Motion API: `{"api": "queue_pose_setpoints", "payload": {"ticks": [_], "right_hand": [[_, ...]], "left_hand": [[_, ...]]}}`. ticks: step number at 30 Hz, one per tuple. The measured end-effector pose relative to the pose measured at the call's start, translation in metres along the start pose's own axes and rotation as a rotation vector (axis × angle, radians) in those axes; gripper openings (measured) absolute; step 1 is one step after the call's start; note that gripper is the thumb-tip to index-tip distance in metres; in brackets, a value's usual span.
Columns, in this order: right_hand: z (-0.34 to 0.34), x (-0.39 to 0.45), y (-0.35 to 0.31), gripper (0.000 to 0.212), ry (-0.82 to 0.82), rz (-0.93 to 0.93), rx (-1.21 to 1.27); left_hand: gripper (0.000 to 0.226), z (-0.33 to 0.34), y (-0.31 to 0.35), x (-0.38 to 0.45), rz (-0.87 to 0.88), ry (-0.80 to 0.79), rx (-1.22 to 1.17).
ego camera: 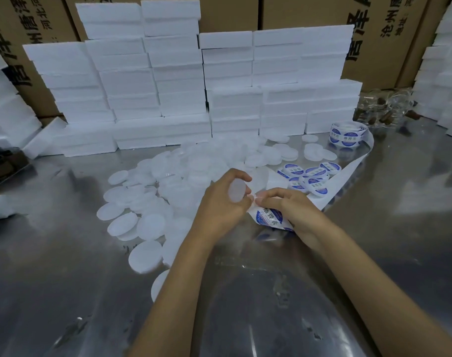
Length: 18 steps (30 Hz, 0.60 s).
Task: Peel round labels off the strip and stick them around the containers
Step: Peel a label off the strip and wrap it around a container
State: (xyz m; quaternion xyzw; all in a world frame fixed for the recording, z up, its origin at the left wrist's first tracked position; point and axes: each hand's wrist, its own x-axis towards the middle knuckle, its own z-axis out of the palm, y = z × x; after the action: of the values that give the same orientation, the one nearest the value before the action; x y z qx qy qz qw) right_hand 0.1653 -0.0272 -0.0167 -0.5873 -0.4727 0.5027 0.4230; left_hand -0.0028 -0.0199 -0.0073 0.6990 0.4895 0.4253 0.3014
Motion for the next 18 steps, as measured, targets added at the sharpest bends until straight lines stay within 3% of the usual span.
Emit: {"api": "queue_pose_setpoints", "payload": {"ticks": [4,9,12,18], "right_hand": [[-0.002,-0.005,0.001,0.013,-0.031,-0.041,0.017],[-0.008,-0.019,0.0,0.048,-0.282,-0.134,-0.047],[-0.005,-0.022,0.002,0.043,-0.32,-0.216,-0.083],[0.001,-0.021,0.004,0.026,-0.177,-0.326,-0.186]], "left_hand": [[0.032,0.002,-0.007,0.0,-0.003,-0.023,0.132],[0.032,0.001,-0.011,0.0,-0.047,-0.002,0.202],[0.035,0.002,-0.011,-0.001,-0.062,-0.034,0.199],[0.04,0.004,-0.013,0.002,-0.12,-0.044,0.213]]}}
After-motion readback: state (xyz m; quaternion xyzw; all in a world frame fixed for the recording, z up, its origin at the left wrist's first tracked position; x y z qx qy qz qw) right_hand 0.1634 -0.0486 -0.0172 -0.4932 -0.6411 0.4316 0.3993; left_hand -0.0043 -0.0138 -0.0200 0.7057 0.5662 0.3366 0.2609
